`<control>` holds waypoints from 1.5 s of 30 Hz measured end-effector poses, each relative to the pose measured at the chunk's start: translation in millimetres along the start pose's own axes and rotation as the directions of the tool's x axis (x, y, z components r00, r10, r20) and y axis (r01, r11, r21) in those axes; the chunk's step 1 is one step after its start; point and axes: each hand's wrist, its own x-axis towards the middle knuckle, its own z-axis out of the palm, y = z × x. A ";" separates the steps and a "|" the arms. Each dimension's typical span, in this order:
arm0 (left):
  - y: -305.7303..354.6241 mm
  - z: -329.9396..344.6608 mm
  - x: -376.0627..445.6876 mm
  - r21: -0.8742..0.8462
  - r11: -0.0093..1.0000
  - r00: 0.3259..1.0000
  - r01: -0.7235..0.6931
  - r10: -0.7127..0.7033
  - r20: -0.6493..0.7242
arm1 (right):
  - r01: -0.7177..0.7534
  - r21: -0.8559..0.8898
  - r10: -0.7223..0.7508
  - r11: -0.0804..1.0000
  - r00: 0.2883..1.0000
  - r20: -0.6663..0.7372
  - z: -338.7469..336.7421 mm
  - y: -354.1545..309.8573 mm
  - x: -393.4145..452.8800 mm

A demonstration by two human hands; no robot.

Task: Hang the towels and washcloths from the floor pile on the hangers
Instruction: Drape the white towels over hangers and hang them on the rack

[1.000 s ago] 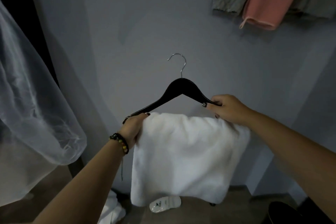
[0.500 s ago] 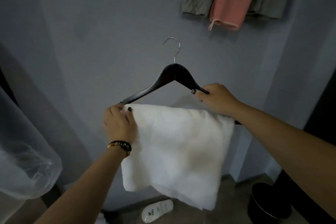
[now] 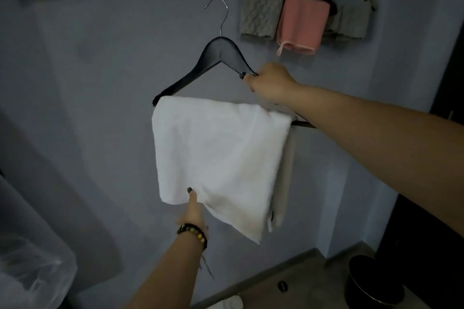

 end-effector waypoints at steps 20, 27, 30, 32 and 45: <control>74.9 118.2 24.1 -0.249 0.904 0.933 -0.348 0.309 -0.185 | -0.113 -0.138 0.090 0.984 0.983 -0.160 -49.2 39.3 133.3; 76.8 149.9 27.1 -0.252 0.866 0.899 -0.433 0.394 -0.191 | -0.160 -0.160 0.133 0.974 0.977 -0.168 -66.5 92.4 175.7; 66.5 152.0 26.3 -0.254 0.853 0.887 -0.456 0.413 -0.207 | -0.131 -0.138 0.109 0.982 0.981 -0.160 -73.6 103.1 183.9; 56.2 153.6 26.4 -0.268 0.859 0.894 -0.437 0.381 -0.237 | -0.102 -0.097 0.086 0.990 0.984 -0.157 -77.8 107.8 185.4; 28.0 224.9 25.8 -0.305 0.881 0.932 -0.361 0.331 -0.146 | 0.122 0.127 -0.100 0.984 0.981 -0.165 -120.2 99.2 205.4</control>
